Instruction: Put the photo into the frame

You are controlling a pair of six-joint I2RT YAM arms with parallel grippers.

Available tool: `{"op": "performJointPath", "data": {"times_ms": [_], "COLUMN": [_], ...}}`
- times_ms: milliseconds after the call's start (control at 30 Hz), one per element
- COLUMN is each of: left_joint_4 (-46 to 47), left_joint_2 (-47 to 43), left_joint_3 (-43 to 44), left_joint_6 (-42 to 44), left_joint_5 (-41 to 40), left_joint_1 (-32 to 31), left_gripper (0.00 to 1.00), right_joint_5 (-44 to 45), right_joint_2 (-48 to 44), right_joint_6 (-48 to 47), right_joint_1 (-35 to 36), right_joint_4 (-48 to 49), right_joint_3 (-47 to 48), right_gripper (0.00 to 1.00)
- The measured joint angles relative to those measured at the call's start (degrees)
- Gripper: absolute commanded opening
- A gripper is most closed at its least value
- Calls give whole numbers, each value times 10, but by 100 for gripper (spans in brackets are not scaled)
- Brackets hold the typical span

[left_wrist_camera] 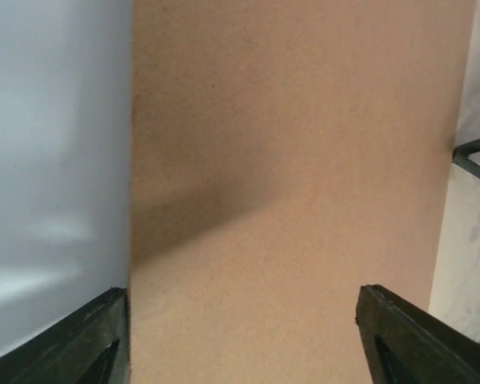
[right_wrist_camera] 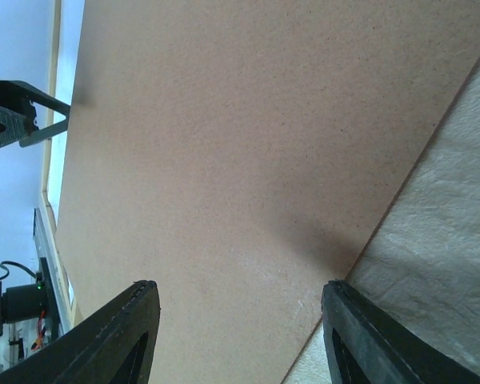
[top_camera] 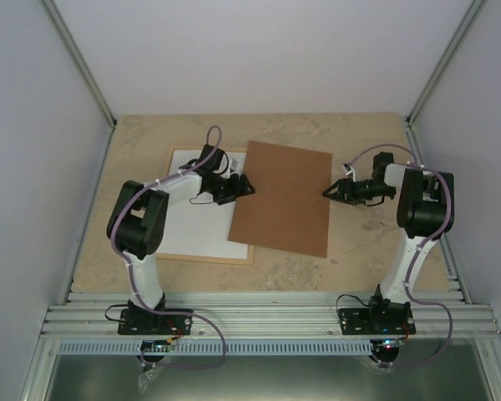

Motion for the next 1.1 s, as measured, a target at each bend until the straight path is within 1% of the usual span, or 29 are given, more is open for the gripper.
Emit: {"op": "performJointPath", "data": {"times_ms": [100, 200, 267, 400, 467, 567, 633, 700, 767, 867, 933, 1000, 1067, 1100], "left_joint_4": [14, 31, 46, 82, 104, 144, 153, 156, 156, 144, 147, 175, 223, 255], "left_joint_2": [-1, -1, -7, -37, -56, -65, -68, -69, -66, -60, -54, -54, -54, -54], "left_joint_3": [-6, -9, -9, -8, -1, 24, 31, 30, 24, 17, 16, 16, 16, 16], "left_joint_6": [-16, -36, -49, -76, -90, -106, -108, -110, -115, -121, -121, -132, -157, -173], "left_joint_5": [27, 50, 58, 70, 81, 116, 132, 141, 144, 144, 160, 187, 218, 237], "left_joint_1": [13, 21, 21, 18, 13, -23, -42, -48, -42, -26, -12, 1, 12, 17], "left_gripper": [63, 58, 52, 48, 43, 33, 25, 15, 0, 0, 0, 0, 0, 0], "right_joint_5": [-1, -1, -1, -3, -6, -26, -29, -32, -35, -46, -52, -57, -72, -83], "right_joint_2": [1, 3, 5, 11, 13, 21, 23, 23, 22, 14, 2, -15, -34, -47], "right_joint_6": [0, 0, 0, 4, 5, 5, 5, 5, 4, 1, -1, -2, 0, 0], "right_joint_1": [-1, -4, -9, -17, -19, -10, -5, -4, -4, -13, -25, -43, -59, -66], "right_joint_4": [-2, -7, -15, -22, -24, -26, -28, -30, -31, -31, -32, -32, -33, -31], "right_joint_3": [2, 5, 10, 18, 20, 20, 22, 22, 21, 13, 2, -9, -12, -12], "right_gripper": [58, 57, 56, 55, 55, 55, 55, 56, 61, 73, 80, 87, 97, 98]}}
